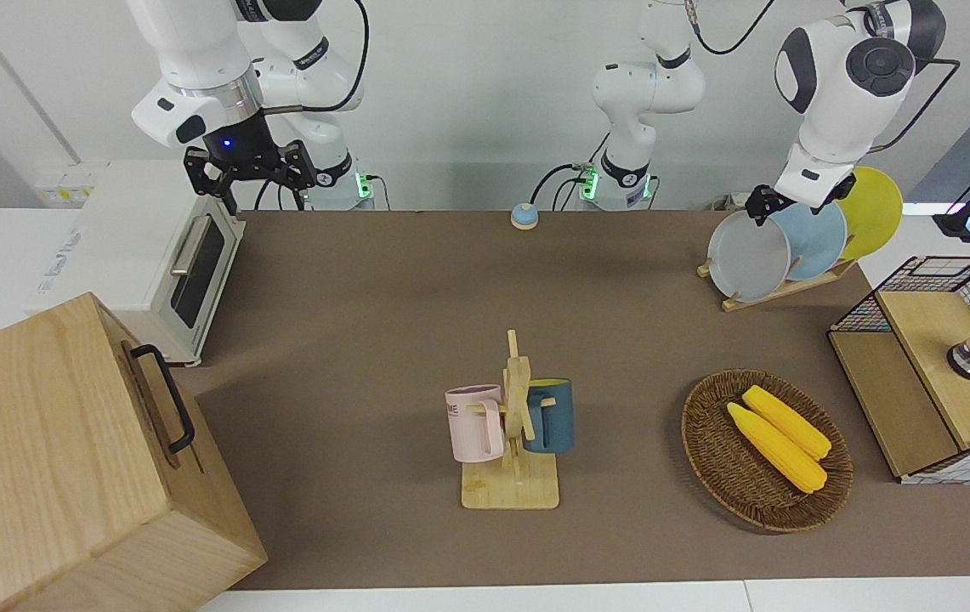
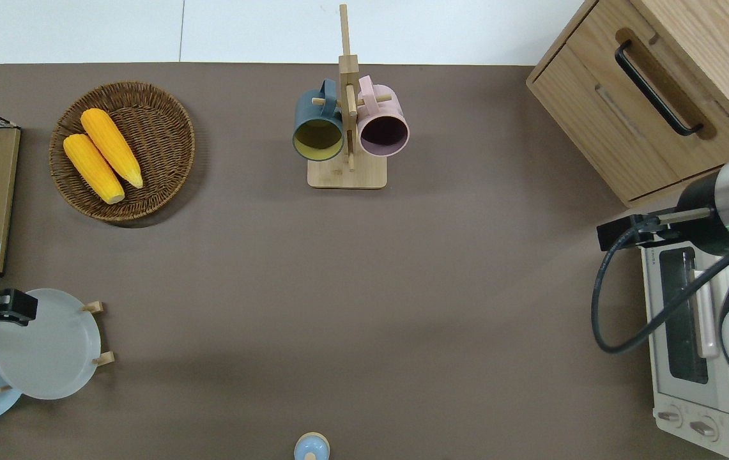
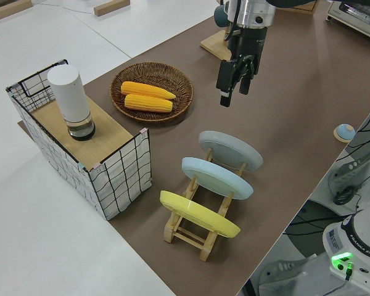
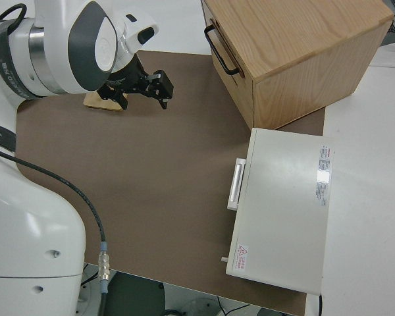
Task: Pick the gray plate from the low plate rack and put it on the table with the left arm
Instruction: 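Reach the left gripper down to the front gray plate in the rack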
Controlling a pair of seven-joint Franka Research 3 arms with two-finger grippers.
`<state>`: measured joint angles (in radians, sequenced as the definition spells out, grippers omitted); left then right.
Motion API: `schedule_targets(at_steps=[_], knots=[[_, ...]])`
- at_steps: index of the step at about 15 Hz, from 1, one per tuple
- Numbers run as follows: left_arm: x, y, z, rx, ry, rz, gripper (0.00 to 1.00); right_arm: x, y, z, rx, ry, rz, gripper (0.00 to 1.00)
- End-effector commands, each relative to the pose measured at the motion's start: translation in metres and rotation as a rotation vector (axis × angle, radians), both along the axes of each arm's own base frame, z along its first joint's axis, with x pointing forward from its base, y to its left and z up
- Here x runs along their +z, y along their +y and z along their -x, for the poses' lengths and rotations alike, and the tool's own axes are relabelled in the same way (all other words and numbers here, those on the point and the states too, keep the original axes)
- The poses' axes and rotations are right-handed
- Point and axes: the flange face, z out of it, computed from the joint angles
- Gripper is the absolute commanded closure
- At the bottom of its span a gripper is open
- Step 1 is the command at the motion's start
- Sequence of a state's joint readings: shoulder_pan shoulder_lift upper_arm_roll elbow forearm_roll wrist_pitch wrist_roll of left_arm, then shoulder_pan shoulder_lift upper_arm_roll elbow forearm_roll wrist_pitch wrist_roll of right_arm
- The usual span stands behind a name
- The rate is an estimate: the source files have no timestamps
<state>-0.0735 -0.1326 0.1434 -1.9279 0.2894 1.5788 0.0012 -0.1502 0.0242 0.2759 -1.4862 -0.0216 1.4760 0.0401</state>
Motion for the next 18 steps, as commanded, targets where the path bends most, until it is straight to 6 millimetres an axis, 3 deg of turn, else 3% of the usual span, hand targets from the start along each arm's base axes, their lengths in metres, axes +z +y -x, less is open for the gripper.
schedule_targets(at_steps=[1,7,10,14,16,18], knots=[[-0.022,0.013,0.019,-0.036,0.028,-0.039,0.01,0.004,-0.002,0.002,-0.015,0.002,0.002,0.017],[-0.058,0.027,0.029,-0.032,0.047,-0.050,0.01,0.004,-0.002,0.002,-0.015,0.004,0.002,0.017],[-0.076,0.046,0.035,-0.002,0.056,-0.037,0.01,0.004,-0.002,0.002,-0.015,0.004,0.002,0.017],[-0.090,0.052,0.040,0.018,0.083,-0.033,0.05,0.004,-0.002,0.002,-0.015,0.004,0.002,0.017],[-0.091,0.051,0.040,0.030,0.081,-0.028,0.27,0.004,-0.002,0.002,-0.015,0.004,0.002,0.017],[-0.092,0.054,0.041,0.049,0.079,-0.026,0.60,0.004,-0.002,0.002,-0.015,0.002,0.002,0.017]])
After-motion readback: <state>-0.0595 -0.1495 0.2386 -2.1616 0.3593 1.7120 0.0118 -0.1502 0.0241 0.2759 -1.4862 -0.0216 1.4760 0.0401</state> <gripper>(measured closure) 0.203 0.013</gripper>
